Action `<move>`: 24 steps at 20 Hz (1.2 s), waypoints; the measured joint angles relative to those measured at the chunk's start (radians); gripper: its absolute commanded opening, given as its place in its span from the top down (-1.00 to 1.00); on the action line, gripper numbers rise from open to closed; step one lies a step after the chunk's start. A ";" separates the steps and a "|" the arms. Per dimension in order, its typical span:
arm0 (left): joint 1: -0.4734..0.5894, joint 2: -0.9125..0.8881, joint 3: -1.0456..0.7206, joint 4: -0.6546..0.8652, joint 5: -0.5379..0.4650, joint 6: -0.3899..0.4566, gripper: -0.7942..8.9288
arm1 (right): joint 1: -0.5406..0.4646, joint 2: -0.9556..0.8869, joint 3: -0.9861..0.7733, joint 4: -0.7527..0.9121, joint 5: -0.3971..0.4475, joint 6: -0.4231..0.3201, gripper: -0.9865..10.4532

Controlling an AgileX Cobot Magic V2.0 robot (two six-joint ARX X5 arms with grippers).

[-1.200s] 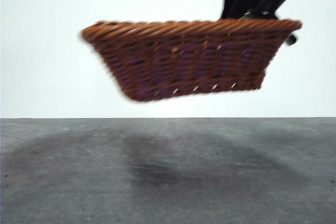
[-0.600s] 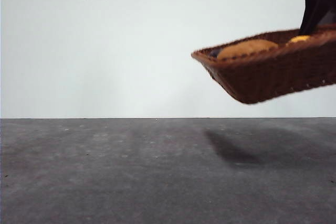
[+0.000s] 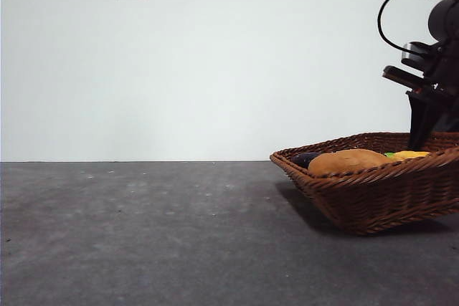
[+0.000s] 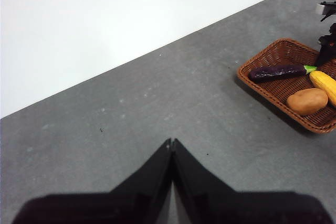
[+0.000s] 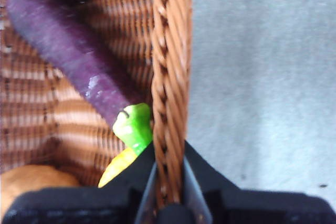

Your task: Help me put the vegetables on the table into the basket

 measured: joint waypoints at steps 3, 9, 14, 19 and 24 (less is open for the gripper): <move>0.000 0.000 0.000 0.000 0.000 0.000 0.85 | -0.008 0.028 0.000 0.013 0.049 -0.017 0.85; 0.000 0.000 0.000 0.000 0.000 0.000 0.85 | -0.013 0.035 -0.049 0.058 0.051 -0.018 0.85; 0.000 0.000 0.000 0.000 0.000 0.000 0.85 | -0.017 0.019 -0.108 0.123 0.036 -0.018 0.85; 0.000 0.001 0.000 0.000 0.000 0.000 0.85 | -0.019 0.019 -0.108 0.114 0.023 -0.018 0.68; 0.000 0.002 0.000 0.000 0.000 0.000 0.85 | -0.014 0.002 -0.131 0.079 0.041 -0.010 0.32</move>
